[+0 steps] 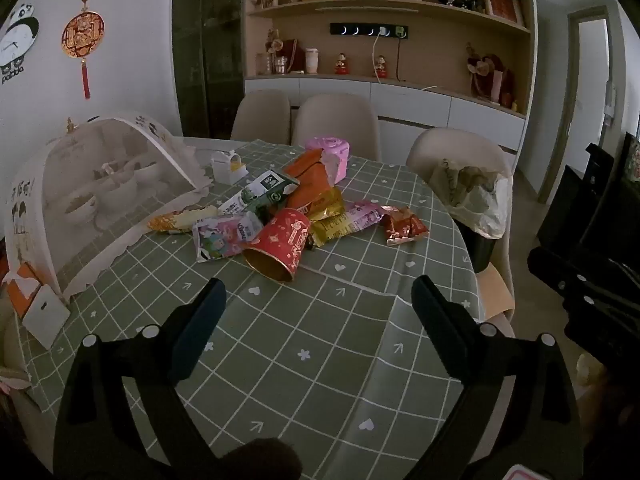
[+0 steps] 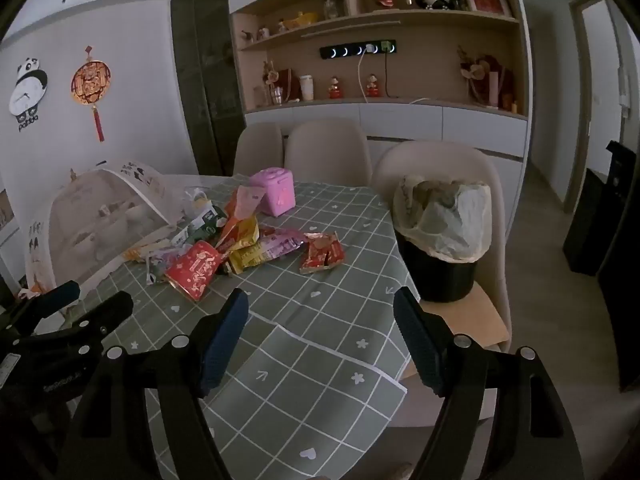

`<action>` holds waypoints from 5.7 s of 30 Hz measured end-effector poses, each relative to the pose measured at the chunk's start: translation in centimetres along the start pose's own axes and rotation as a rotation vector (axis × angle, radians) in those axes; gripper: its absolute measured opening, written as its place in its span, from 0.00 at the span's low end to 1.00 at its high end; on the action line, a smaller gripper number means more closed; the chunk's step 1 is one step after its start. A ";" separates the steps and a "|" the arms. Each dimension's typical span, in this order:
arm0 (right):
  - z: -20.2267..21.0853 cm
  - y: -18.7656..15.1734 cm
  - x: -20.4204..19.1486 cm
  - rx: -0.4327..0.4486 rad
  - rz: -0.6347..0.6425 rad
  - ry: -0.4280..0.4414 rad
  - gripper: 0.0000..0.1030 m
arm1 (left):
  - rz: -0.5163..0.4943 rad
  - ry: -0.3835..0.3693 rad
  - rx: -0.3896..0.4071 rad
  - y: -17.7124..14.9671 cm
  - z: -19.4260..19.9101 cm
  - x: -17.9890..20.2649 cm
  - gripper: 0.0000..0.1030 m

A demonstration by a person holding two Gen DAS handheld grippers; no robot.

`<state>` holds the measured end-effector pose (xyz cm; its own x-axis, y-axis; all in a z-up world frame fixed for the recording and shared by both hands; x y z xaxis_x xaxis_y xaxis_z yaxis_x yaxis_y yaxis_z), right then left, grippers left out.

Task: Collect trash

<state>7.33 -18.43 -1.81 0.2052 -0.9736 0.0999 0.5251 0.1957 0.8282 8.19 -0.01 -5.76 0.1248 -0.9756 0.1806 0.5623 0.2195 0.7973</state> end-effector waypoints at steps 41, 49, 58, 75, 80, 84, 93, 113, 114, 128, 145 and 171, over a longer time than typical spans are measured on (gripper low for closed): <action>0.4 -0.1 0.4 0.006 0.003 0.001 0.69 | -0.009 -0.021 0.007 -0.2 0.5 1.3 0.87; 0.4 0.0 0.3 0.007 0.004 0.000 0.69 | -0.009 -0.021 0.009 0.0 0.7 1.4 0.87; 0.3 0.0 0.2 0.008 0.004 -0.001 0.69 | -0.009 -0.023 0.010 0.2 0.9 1.5 0.87; 0.6 -0.1 0.8 0.007 0.001 -0.005 0.69 | -0.008 -0.022 0.010 0.1 0.9 1.6 0.87; 0.7 -0.1 0.8 0.008 0.002 -0.005 0.69 | -0.008 -0.023 0.010 0.1 0.9 1.6 0.87; 0.6 -0.2 0.8 0.007 0.001 -0.004 0.69 | -0.007 -0.022 0.010 0.1 0.9 1.6 0.87; 1.0 -0.2 1.1 0.006 -0.001 -0.007 0.69 | -0.004 -0.021 0.003 0.0 1.0 2.0 0.87; -6.0 0.2 -0.2 -0.107 0.066 0.048 0.69 | 0.067 -0.035 -0.076 3.3 -9.2 -8.5 0.87; -6.7 0.3 -0.6 -0.117 0.070 0.057 0.69 | 0.067 -0.035 -0.077 4.0 -10.2 -9.9 0.88; -19.9 4.4 -15.9 -0.246 -0.005 0.342 0.69 | 0.082 0.103 -0.119 9.8 -18.0 -23.5 0.90; -24.9 3.8 -15.0 -0.280 0.046 0.400 0.47 | 0.509 -0.019 -0.332 8.1 -24.3 -24.7 0.74; -16.5 7.8 -6.0 -0.080 0.105 0.371 0.47 | 0.345 -0.001 -0.081 15.9 -13.0 -16.3 0.20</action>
<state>23.87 -9.15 -5.02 0.5381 -0.8421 -0.0367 0.5450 0.3144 0.7773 25.72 19.36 -3.48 0.3175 -0.8443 0.4318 0.5505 0.5349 0.6410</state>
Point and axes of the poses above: each gripper's, at about its wrist camera, not at the fingertips, and z roughly against the way its jaws point, x to its right, y to its top, the point moved 10 cm from there along -z, roughly the way its jaws point, and after that the axes turned 13 degrees about z, right-handed, at the moved point
